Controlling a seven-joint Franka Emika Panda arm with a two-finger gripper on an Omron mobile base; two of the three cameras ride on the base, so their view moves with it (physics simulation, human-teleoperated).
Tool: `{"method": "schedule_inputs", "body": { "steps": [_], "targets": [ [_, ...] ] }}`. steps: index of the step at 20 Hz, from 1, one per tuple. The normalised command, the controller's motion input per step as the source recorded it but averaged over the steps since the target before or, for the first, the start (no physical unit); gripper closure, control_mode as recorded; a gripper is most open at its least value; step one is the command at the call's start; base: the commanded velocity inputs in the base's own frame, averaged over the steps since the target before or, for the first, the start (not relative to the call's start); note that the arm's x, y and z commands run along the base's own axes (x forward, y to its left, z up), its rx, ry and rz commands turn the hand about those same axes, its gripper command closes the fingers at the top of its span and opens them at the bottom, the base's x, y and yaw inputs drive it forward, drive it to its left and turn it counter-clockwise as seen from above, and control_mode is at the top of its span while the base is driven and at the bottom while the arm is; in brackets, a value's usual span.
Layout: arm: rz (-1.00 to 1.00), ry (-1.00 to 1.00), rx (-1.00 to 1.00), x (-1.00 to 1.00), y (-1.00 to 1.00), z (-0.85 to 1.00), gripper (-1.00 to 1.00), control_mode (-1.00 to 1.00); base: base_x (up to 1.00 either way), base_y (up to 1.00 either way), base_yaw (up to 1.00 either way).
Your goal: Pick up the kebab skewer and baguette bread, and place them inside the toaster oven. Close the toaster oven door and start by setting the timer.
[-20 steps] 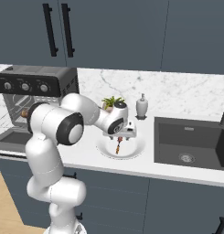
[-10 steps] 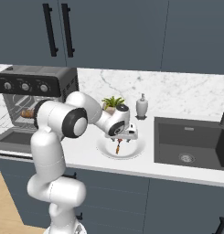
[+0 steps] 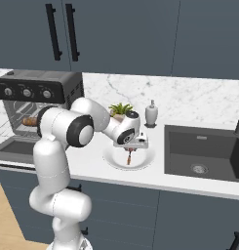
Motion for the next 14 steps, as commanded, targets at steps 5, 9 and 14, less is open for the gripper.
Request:
{"method": "schedule_inputs", "body": {
  "steps": [5, 9, 14],
  "targets": [
    [0.00, 0.01, 0.00, -0.02, 0.04, -0.24, 1.00, -1.00, 0.00, 0.00, 0.00],
    [-0.05, 0.00, 0.01, -0.09, 0.02, 0.07, 1.00, -1.00, 0.00, 0.00, 0.00],
    [-0.15, 0.00, 0.05, -0.42, 0.00, 0.38, 1.00, -1.00, 0.00, 0.00, 0.00]
  ]
}}
